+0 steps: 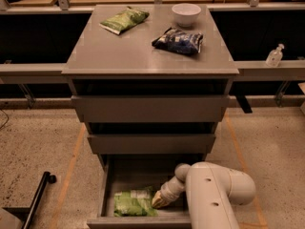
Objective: Pick green rice chip bag from bottom drawer and place on counter
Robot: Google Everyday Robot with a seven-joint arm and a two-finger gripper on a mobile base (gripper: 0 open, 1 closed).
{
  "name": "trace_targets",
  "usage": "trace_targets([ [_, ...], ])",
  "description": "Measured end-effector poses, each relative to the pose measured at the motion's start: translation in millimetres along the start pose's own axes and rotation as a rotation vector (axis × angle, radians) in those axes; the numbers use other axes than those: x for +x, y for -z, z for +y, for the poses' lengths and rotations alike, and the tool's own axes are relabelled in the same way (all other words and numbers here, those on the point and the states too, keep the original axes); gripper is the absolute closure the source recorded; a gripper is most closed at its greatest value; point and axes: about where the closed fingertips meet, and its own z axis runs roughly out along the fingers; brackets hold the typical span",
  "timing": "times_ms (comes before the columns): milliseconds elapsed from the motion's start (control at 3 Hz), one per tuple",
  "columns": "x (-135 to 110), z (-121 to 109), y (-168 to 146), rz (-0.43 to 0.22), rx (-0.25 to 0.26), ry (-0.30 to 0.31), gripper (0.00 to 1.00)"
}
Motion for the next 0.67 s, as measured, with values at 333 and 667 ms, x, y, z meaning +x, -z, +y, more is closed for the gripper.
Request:
trace_targets([
  [333, 1.0, 1.6, 2.2, 0.0, 0.0, 0.0, 0.82],
  [667, 4.7, 23.1, 14.1, -0.036, -0.009, 0.053, 0.57],
])
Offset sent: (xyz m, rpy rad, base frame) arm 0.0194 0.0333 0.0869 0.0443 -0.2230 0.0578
